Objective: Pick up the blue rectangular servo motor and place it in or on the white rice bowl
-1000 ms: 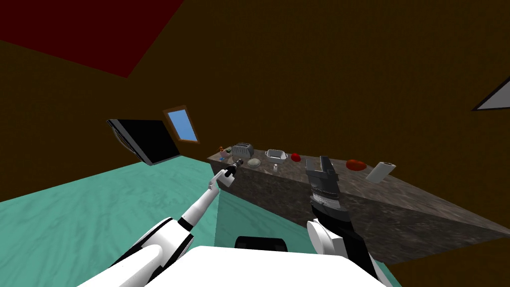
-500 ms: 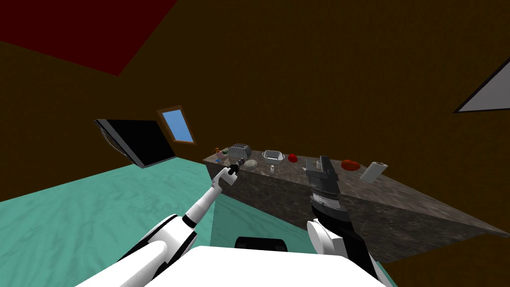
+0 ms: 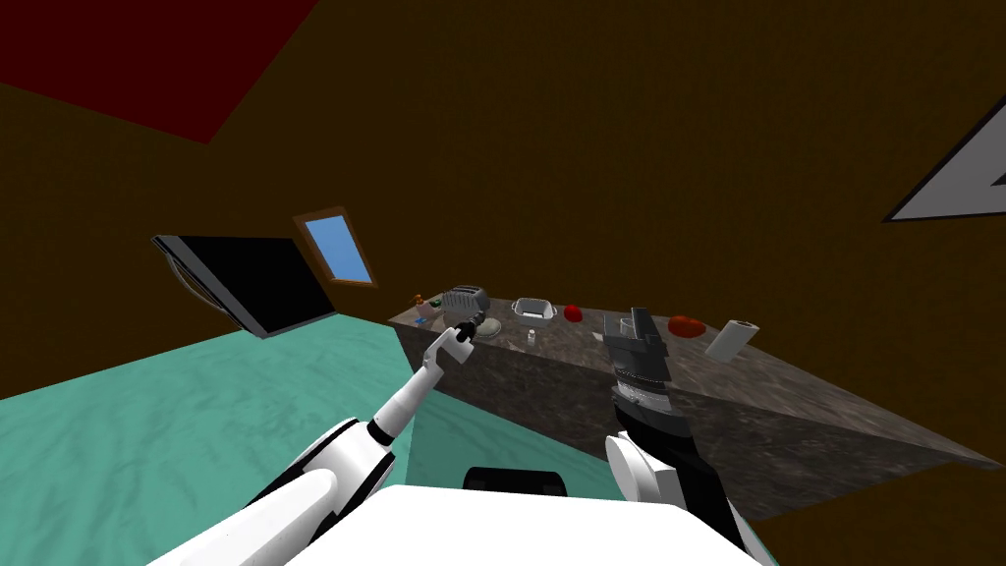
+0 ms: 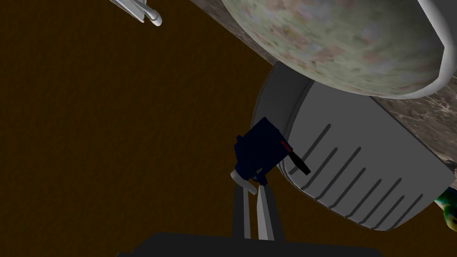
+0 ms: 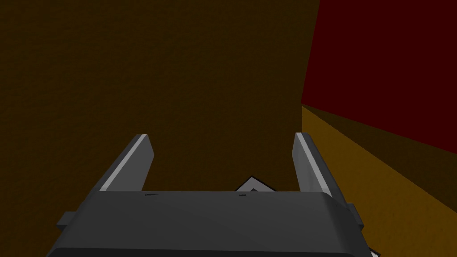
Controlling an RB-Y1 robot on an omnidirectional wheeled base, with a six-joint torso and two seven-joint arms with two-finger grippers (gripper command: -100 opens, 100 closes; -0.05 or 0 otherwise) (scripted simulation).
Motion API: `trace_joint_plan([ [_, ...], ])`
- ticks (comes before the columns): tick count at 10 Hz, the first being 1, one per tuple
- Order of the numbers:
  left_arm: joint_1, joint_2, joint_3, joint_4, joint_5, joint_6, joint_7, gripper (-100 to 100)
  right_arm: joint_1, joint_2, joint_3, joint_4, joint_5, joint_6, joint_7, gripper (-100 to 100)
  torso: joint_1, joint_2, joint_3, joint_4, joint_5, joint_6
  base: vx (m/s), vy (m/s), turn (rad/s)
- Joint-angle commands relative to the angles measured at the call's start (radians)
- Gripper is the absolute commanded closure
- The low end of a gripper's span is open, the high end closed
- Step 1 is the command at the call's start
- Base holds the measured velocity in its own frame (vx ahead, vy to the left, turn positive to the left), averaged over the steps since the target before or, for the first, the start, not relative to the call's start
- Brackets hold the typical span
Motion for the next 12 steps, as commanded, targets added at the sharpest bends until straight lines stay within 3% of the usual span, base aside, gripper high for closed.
trace_joint_plan([
  [1, -0.002, -0.007, -0.008, -0.013, -0.010, 0.032, -0.008, 100, 0.000, 0.000, 0.000, 0.000, 0.000, 0.000, 0.000, 0, 0.000, 0.000, 0.000, 0.000, 0.000, 0.000, 0.063, -0.029, -0.037],
  [2, -0.006, -0.013, -0.015, -0.023, -0.018, 0.057, -0.014, 100, 0.000, 0.000, 0.000, 0.000, 0.000, 0.000, 0.000, 0, 0.000, 0.001, 0.000, 0.000, 0.000, 0.000, 0.068, -0.040, -0.043],
  [3, -0.004, -0.008, -0.011, -0.019, -0.012, 0.041, -0.010, 100, 0.000, 0.000, 0.000, 0.000, 0.000, 0.000, 0.000, 0, 0.000, 0.000, 0.000, 0.000, 0.000, 0.000, 0.033, -0.019, -0.013],
  [4, -0.004, -0.009, -0.012, -0.020, -0.013, 0.045, -0.011, -100, 0.000, 0.000, 0.000, 0.000, 0.000, 0.000, 0.000, 0, 0.001, 0.002, 0.001, 0.000, 0.000, -0.001, 0.006, -0.005, 0.000],
  [8, -0.005, -0.009, -0.012, -0.020, -0.013, 0.045, -0.011, -100, 0.000, 0.000, 0.000, 0.000, 0.000, 0.000, 0.000, 0, 0.003, 0.005, 0.003, 0.001, 0.001, -0.001, 0.000, 0.000, 0.000],
  [9, -0.005, -0.009, -0.012, -0.020, -0.013, 0.045, -0.011, 0, 0.000, 0.000, 0.000, 0.000, 0.000, 0.000, 0.000, 0, 0.004, 0.005, 0.003, 0.001, 0.001, -0.001, 0.000, 0.000, 0.000],
  [10, -0.020, -0.003, -0.017, -0.048, 0.001, 0.085, -0.015, -100, 0.000, 0.000, 0.000, 0.000, 0.000, 0.000, 0.000, 0, 0.004, 0.005, 0.003, 0.001, 0.001, -0.001, 0.001, 0.018, -0.005],
  [12, -0.035, 0.003, -0.022, -0.076, 0.016, 0.125, -0.019, -100, 0.000, 0.000, 0.000, 0.000, 0.000, 0.000, 0.000, 0, 0.005, 0.005, 0.003, 0.001, 0.001, -0.001, -0.002, 0.032, -0.007],
])
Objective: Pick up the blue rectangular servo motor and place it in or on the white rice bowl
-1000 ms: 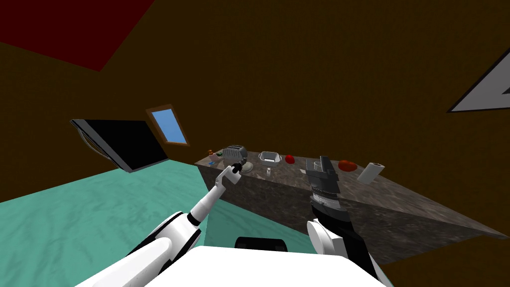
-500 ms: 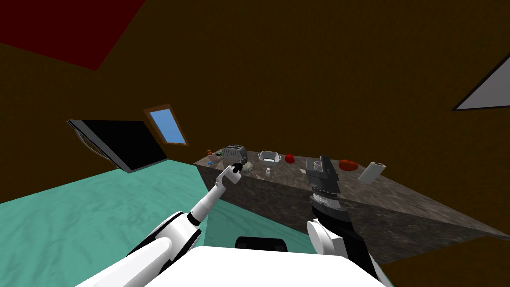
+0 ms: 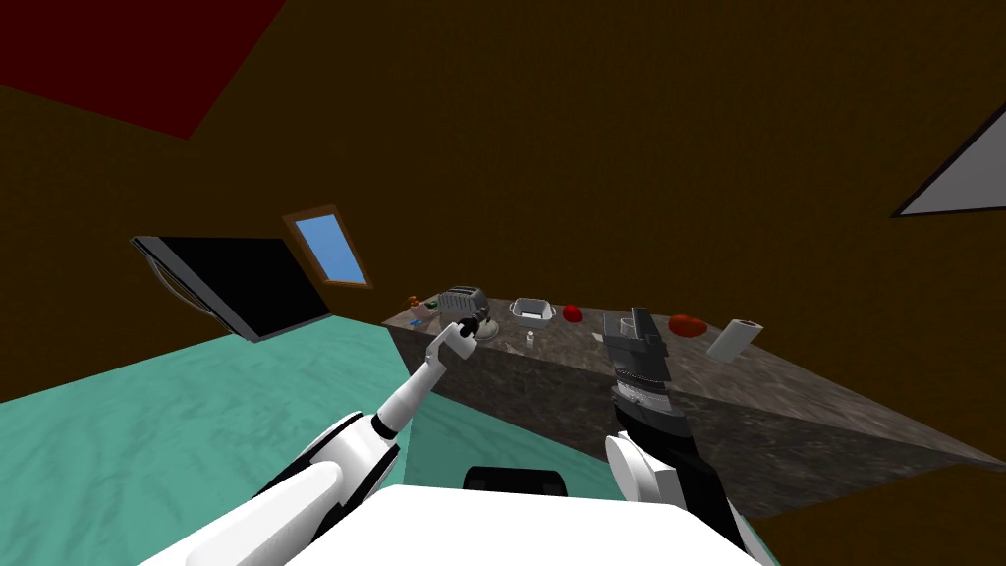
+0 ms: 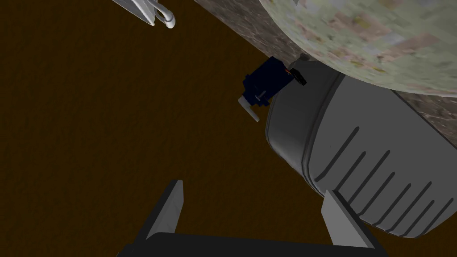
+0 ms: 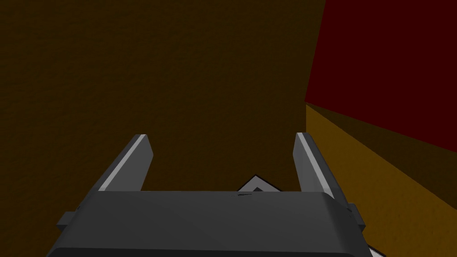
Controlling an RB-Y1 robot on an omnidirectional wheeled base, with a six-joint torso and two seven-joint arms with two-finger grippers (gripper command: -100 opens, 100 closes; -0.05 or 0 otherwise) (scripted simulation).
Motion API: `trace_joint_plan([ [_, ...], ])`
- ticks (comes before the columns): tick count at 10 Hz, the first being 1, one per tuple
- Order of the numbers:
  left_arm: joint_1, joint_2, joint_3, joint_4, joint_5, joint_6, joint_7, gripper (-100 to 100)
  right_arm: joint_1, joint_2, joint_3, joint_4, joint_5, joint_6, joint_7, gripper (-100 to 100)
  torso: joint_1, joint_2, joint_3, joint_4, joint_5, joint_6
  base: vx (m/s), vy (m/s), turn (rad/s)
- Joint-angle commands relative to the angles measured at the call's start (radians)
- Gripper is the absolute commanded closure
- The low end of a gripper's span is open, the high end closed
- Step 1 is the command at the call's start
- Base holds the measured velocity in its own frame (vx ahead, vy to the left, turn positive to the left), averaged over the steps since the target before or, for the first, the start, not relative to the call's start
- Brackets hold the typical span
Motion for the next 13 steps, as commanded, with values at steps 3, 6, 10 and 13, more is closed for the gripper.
trace_joint_plan([
  [3, -0.029, 0.013, -0.009, -0.048, 0.028, 0.072, -0.008, -100, 0.000, 0.000, 0.000, 0.000, 0.000, 0.000, 0.000, 0, -0.001, 0.000, 0.000, 0.000, 0.000, 0.000, -0.001, 0.023, -0.004],
  [6, -0.052, 0.022, -0.016, -0.090, 0.050, 0.132, -0.014, -100, 0.000, 0.000, 0.000, 0.000, 0.000, 0.000, 0.000, 0, -0.001, 0.000, 0.000, 0.000, 0.000, 0.000, -0.001, 0.024, -0.005],
  [10, -0.047, 0.017, -0.015, -0.075, 0.041, 0.115, -0.011, 0, 0.000, 0.000, 0.000, 0.000, 0.000, 0.000, 0.000, 0, -0.002, 0.000, 0.000, 0.000, 0.000, 0.000, 0.000, 0.003, -0.001],
  [13, -0.047, 0.017, -0.015, -0.075, 0.041, 0.115, -0.011, 0, 0.000, 0.000, 0.000, 0.000, 0.000, 0.000, 0.000, 0, -0.002, 0.000, 0.000, 0.000, 0.000, 0.000, 0.000, 0.000, 0.000],
])
